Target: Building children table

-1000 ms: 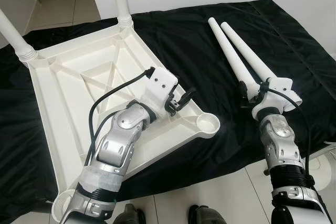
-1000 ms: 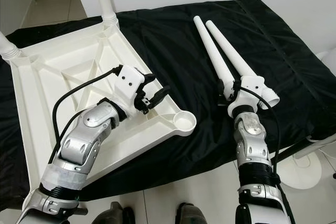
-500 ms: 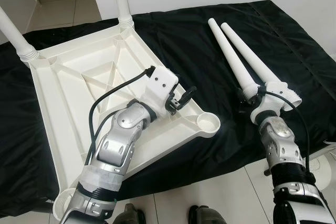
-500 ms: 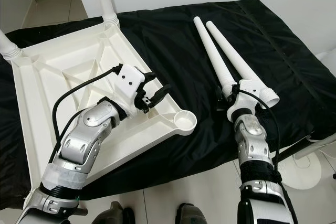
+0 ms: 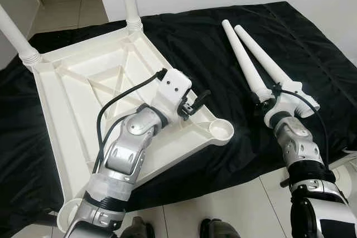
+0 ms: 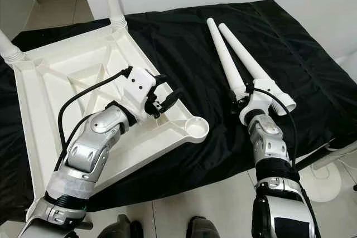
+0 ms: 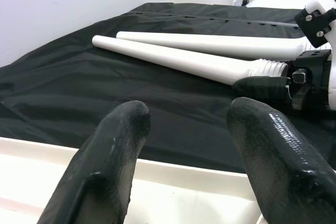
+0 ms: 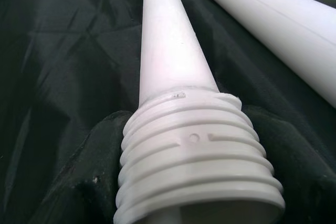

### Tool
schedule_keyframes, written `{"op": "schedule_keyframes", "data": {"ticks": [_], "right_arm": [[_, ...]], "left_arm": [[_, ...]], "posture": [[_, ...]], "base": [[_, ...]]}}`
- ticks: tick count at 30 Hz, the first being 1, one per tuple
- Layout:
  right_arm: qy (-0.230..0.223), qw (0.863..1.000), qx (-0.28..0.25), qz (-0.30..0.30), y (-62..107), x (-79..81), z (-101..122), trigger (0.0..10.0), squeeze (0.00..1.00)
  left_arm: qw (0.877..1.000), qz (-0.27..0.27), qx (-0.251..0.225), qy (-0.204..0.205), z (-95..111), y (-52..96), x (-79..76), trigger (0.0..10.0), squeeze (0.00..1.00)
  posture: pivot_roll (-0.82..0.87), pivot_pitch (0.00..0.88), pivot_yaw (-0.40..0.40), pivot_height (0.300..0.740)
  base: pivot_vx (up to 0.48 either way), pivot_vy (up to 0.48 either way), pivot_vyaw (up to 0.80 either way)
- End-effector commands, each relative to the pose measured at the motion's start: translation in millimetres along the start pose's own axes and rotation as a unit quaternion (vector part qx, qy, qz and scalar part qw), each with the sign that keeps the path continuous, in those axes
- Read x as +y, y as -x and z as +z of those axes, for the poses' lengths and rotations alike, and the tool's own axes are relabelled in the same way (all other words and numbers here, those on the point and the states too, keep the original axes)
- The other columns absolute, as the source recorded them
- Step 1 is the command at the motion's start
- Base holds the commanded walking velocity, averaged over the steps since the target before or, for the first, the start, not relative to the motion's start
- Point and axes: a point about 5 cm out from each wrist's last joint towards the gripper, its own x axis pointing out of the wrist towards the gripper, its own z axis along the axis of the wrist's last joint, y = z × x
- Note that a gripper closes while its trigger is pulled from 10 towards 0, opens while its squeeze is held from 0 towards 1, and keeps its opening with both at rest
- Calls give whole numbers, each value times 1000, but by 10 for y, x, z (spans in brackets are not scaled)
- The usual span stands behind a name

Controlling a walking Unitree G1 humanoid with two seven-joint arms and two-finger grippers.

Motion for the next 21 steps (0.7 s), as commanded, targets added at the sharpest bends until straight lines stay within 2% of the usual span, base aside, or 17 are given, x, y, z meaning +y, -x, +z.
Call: {"op": "schedule_keyframes", "data": {"ticks": [1, 3, 7, 8, 9, 10, 11, 16, 21], "right_arm": [[21, 1000, 19, 7, 7, 46, -109, 10000, 0], [21, 1000, 19, 7, 7, 46, -109, 10000, 0], [45, 999, -20, -9, 2, 64, -34, 10000, 0], [42, 998, -36, -21, 12, 75, -11, 10000, 0], [38, 998, -45, -28, 19, 82, 4, 10000, 0], [39, 997, -56, -41, 36, 93, 10, 10000, 0], [41, 996, -64, -49, 48, 100, 13, 10000, 0], [68, 990, -102, -70, 110, 143, 36, 10000, 0], [47, 990, -121, -58, 159, 193, 36, 10000, 0]], "left_arm": [[999, 34, 0, -10, 2, -10, 73, 10000, 0], [999, 34, 0, -10, 2, -10, 73, 10000, 0], [999, 37, 0, -8, 15, -26, 166, 10000, 0], [999, 34, -1, 2, 8, -28, 191, 10000, 149], [999, 32, -1, 9, 3, -28, 205, 10000, 149], [999, 27, -2, 27, -13, -24, 202, 10000, 1000], [999, 23, -3, 38, -23, -22, 198, 10000, 1000], [999, 16, -2, 33, -68, -12, 145, 10000, 1000], [1000, 12, 6, 25, -94, -21, 107, 10000, 1000]], "posture": [[-99, 61, 58, 740], [-99, 61, 58, 740], [-104, 50, 58, 740], [-107, 43, 59, 740], [-107, 43, 59, 740], [-111, 39, 63, 740], [-111, 39, 63, 740], [-121, 34, 70, 740], [-127, 38, 72, 740]], "base": [[0, 0, 0], [0, 0, 0], [0, 0, 0], [0, 0, 0], [0, 0, 0], [0, 0, 0], [0, 0, 0], [0, 0, 0], [0, 0, 0]]}}
